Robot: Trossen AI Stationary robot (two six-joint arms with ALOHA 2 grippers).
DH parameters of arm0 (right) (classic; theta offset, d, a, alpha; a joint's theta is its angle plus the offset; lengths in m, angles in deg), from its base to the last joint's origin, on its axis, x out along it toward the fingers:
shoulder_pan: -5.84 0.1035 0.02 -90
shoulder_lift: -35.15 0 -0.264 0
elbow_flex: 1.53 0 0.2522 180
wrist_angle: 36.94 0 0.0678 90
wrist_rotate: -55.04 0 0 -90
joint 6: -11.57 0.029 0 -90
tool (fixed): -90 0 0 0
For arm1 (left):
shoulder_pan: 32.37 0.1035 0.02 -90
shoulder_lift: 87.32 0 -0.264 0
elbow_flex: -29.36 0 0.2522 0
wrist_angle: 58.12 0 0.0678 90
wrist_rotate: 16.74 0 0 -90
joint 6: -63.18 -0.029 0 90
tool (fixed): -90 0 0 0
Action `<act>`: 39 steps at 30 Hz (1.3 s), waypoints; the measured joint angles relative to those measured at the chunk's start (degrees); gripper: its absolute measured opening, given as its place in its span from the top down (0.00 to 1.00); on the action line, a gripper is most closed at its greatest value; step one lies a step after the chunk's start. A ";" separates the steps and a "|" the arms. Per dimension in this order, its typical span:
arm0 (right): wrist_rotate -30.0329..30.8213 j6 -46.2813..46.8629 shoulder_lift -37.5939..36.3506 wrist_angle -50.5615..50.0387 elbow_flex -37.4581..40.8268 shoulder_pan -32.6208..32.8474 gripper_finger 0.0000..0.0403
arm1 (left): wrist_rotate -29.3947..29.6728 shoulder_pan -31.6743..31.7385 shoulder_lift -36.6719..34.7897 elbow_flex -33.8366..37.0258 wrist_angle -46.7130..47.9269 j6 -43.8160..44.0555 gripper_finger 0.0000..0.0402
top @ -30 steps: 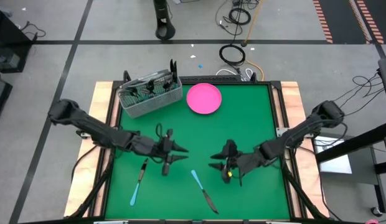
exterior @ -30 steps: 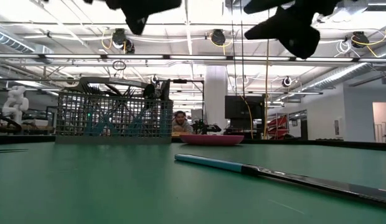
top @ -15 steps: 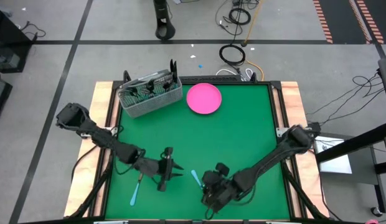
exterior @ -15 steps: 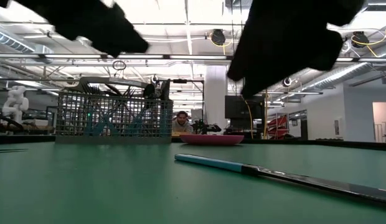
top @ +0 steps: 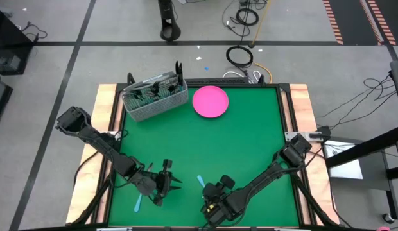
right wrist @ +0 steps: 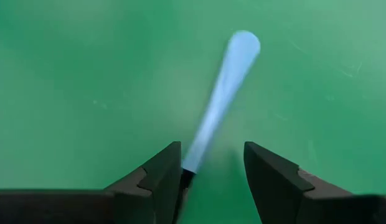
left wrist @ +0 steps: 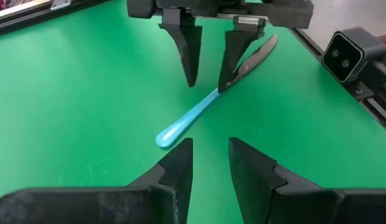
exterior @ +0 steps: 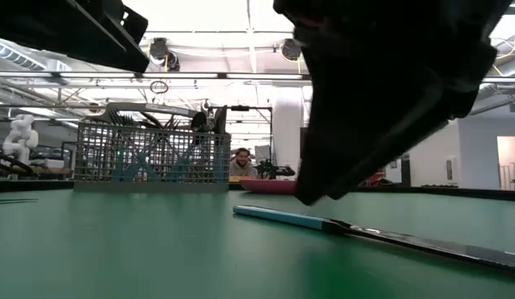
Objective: Sort silverware
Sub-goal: Put the blue knife into the gray silverware holder
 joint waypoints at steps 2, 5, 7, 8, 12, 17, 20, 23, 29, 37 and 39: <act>0.24 0.86 0.00 0.58 -0.19 0.27 0.59 | 0.00 0.00 0.00 0.00 0.30 -0.34 0.74; 1.95 2.25 0.00 1.88 -0.28 0.79 0.59 | 0.00 0.22 0.00 0.00 1.64 -1.33 0.74; 3.34 3.37 0.00 2.21 -0.28 1.20 0.59 | -0.02 0.22 0.00 0.00 2.12 -1.37 0.74; 3.94 3.56 0.00 2.32 -0.28 1.46 0.59 | -0.06 0.22 0.00 0.00 2.42 -1.38 0.74; 4.67 3.11 0.58 4.55 -0.30 2.12 0.59 | -0.40 0.25 -1.97 0.00 4.98 -0.40 0.74; 5.77 2.62 3.01 6.73 -0.30 2.22 0.59 | 0.70 0.39 -8.03 0.00 7.73 0.06 0.74; 6.50 2.40 4.94 7.41 -0.46 2.23 0.59 | 0.85 0.44 -10.57 0.00 7.61 0.07 0.74; 5.69 3.41 6.64 6.20 -0.68 2.29 0.59 | 0.85 0.42 -11.30 0.00 7.47 0.09 0.74; 4.87 5.07 6.71 3.64 -0.67 3.44 0.59 | 0.85 0.39 -11.30 0.00 7.41 0.68 0.74; 2.79 5.08 6.69 1.93 -0.54 3.60 0.72 | 0.85 0.44 -11.30 0.00 7.16 0.74 0.74; 2.78 4.78 6.69 1.71 -0.52 3.60 0.79 | 0.85 0.44 -11.30 0.00 7.04 0.74 0.74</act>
